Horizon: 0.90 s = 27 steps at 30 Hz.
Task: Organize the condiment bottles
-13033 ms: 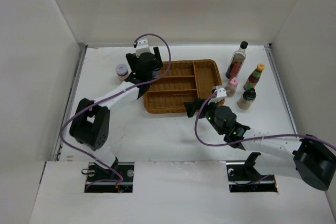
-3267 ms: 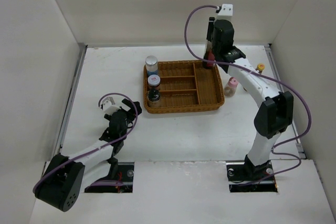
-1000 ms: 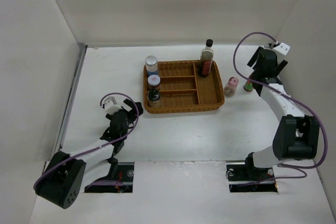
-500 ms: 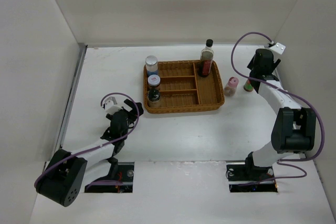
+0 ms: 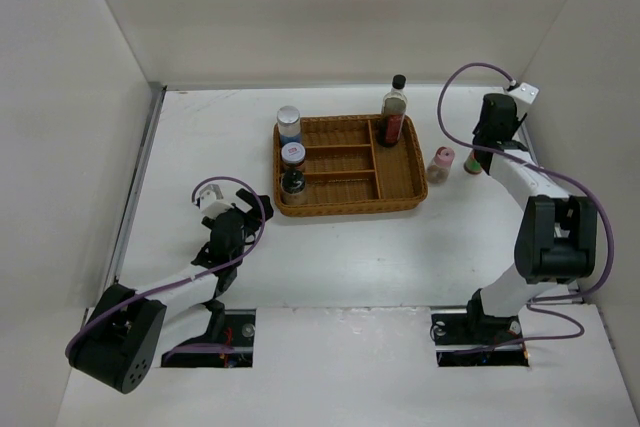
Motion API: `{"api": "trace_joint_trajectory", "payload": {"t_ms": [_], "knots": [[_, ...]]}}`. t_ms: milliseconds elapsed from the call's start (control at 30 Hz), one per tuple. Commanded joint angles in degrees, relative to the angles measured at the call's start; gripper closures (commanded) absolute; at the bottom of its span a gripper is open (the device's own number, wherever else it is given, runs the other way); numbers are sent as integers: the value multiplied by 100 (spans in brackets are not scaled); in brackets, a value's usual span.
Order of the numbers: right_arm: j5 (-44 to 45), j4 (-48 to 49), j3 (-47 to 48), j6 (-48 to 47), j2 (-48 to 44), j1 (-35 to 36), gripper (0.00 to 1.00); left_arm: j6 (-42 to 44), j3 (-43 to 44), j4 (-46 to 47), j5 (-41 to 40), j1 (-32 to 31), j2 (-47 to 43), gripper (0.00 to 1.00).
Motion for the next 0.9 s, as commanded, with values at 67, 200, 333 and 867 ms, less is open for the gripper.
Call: {"api": "trace_joint_trajectory", "payload": {"t_ms": [67, 200, 333, 867], "knots": [[317, 284, 205, -72, -365, 33, 70, 17, 138, 316, 37, -27, 2, 0], [440, 354, 372, -90, -681, 42, 73, 26, 164, 316, 37, -27, -16, 0], [449, 372, 557, -168, -1129, 216, 73, 26, 155, 316, 37, -18, -7, 0], [273, 1057, 944, -450, -1325, 2230, 72, 26, 129, 316, 37, 17, -51, 0]]}}
